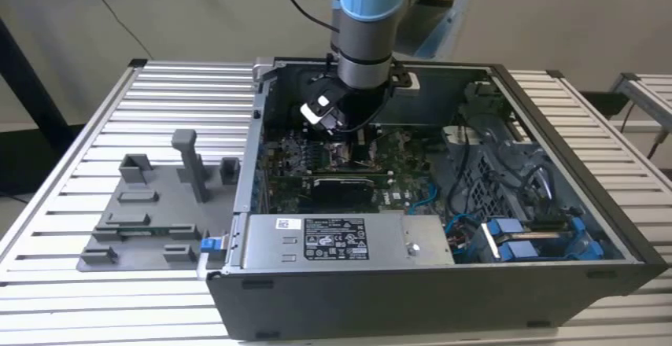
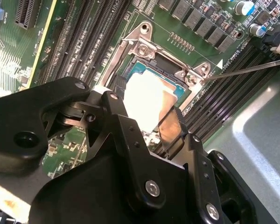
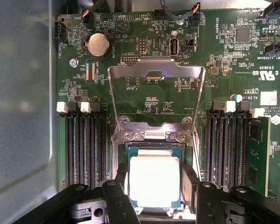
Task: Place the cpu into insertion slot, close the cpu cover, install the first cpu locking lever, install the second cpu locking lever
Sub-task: 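Place the cpu into insertion slot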
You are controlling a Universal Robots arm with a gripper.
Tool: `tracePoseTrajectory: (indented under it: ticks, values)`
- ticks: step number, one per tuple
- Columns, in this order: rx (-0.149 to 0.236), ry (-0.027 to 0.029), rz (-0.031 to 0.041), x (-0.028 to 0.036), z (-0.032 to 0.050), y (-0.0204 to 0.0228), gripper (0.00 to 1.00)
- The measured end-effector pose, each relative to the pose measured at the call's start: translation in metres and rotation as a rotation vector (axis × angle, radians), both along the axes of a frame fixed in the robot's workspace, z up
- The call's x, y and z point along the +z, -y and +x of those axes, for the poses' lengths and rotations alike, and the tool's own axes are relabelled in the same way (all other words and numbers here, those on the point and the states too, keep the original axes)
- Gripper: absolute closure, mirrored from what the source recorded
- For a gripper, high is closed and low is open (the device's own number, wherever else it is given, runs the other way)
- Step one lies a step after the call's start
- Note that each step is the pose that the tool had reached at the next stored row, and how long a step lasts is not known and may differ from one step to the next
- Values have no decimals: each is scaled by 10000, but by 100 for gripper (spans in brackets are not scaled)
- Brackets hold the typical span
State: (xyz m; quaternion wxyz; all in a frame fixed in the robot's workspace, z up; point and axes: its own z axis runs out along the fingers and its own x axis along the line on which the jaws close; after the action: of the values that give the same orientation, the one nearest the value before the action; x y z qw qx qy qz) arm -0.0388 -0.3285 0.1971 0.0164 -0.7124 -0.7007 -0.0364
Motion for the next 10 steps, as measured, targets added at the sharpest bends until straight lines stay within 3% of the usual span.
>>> tracePoseTrajectory:
  ticks: [10]
  values:
    - [-1, 0, 0, -2, 17, 0, 46]
